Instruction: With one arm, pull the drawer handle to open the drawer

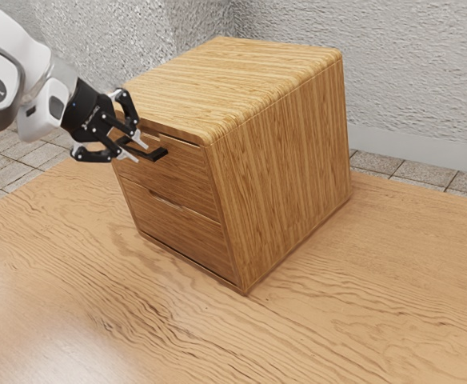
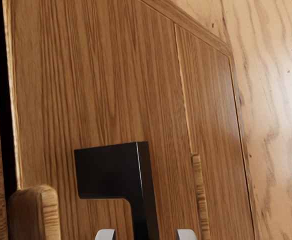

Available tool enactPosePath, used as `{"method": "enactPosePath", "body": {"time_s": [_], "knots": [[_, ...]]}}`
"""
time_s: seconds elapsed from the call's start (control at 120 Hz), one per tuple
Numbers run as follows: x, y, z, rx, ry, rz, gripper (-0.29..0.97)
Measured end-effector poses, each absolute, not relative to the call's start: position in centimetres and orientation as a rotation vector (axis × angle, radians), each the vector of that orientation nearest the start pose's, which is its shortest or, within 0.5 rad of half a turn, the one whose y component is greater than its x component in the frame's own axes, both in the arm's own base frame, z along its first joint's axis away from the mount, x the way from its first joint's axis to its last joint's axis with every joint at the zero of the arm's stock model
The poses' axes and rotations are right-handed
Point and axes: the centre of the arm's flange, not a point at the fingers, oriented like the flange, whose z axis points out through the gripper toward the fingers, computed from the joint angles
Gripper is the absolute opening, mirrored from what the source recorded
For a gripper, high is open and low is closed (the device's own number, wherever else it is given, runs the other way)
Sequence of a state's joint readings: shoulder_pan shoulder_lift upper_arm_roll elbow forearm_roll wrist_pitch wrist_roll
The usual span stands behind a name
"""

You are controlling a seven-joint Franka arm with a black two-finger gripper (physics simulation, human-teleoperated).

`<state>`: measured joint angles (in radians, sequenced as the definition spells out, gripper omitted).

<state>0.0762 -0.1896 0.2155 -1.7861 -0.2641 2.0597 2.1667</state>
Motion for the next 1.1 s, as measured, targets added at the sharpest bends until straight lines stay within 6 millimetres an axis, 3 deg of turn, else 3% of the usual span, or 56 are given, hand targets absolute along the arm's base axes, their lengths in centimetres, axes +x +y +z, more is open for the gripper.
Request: {"method": "enactPosePath", "body": {"time_s": [0.35,0.708,0.95,1.1], "knots": [[50.5,16.6,66.2,-1.726,2.157,-0.586,-0.06],[44.2,18.6,65.9,-1.728,2.138,-0.614,-0.09],[41.2,18.0,66.3,-1.665,2.159,-0.636,-0.08],[38.4,18.7,66.3,-1.635,2.144,-0.689,-0.1]]}}
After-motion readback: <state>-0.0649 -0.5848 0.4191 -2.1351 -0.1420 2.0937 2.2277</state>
